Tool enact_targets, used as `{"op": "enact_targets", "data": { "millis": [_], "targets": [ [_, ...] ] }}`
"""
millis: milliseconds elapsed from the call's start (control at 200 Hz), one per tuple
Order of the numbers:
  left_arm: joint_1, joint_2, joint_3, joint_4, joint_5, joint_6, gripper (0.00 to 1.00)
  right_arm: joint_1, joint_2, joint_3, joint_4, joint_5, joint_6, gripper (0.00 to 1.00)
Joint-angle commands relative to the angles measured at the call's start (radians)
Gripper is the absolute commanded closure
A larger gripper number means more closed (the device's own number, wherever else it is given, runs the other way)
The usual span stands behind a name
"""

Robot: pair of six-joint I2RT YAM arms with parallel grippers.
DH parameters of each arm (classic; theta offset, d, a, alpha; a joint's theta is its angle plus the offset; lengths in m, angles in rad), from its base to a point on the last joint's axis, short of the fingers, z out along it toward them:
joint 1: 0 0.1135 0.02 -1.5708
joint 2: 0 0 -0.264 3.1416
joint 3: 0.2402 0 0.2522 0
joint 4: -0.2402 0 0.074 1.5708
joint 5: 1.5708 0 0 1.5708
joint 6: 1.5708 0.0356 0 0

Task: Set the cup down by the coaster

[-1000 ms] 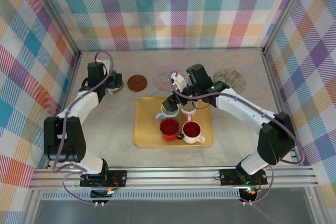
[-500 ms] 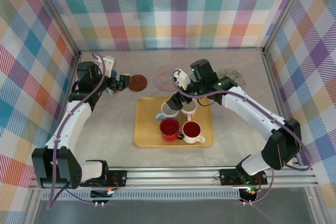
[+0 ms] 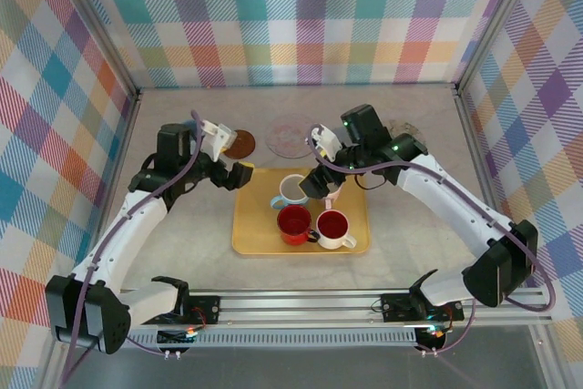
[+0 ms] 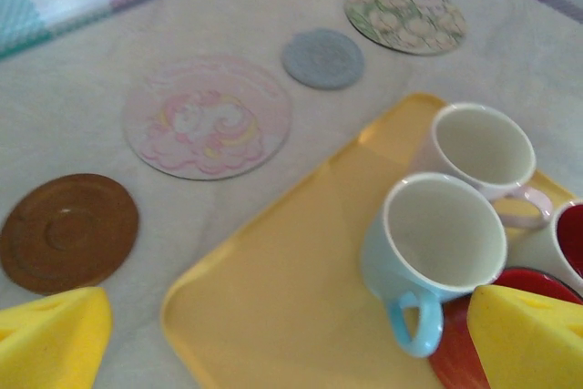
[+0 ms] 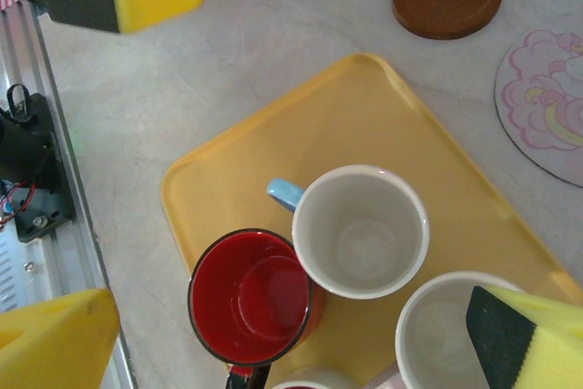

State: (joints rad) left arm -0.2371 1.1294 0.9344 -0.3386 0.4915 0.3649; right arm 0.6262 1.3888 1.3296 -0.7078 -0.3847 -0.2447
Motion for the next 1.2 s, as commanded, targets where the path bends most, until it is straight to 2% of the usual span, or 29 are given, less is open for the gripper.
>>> {"op": "enact_targets", "data": {
  "millis": [0,260,565,730,1030,1195],
  "targets": [
    [-0.042,0.013,-0.024,-0.021,-0.004,0.04,0.0,-0.008,-0.028,-0.015,-0.054,-0.041,0.016,0.01],
    [-0.165,0.126,0.028,-0.111,-0.035,0.112,0.04,-0.014,-0.033,-0.044,-0.05,-0.041,0.031,0.01],
    [-0.275,0.269,0.055,-0.128,-0.062,0.15,0.12,-0.031,-0.042,-0.084,0.0,-0.031,0.073,0.01],
    [-0.293,0.332,0.068,-0.133,-0.091,0.178,0.21,-0.04,-0.047,-0.107,0.026,-0.025,0.098,0.01],
    [-0.3,0.402,0.097,-0.148,-0.074,0.201,0.33,-0.05,-0.051,-0.126,0.033,-0.016,0.1,0.01],
    [-0.3,0.432,0.115,-0.171,-0.067,0.217,0.45,-0.056,-0.051,-0.127,0.034,-0.02,0.097,0.01]
  ]
}}
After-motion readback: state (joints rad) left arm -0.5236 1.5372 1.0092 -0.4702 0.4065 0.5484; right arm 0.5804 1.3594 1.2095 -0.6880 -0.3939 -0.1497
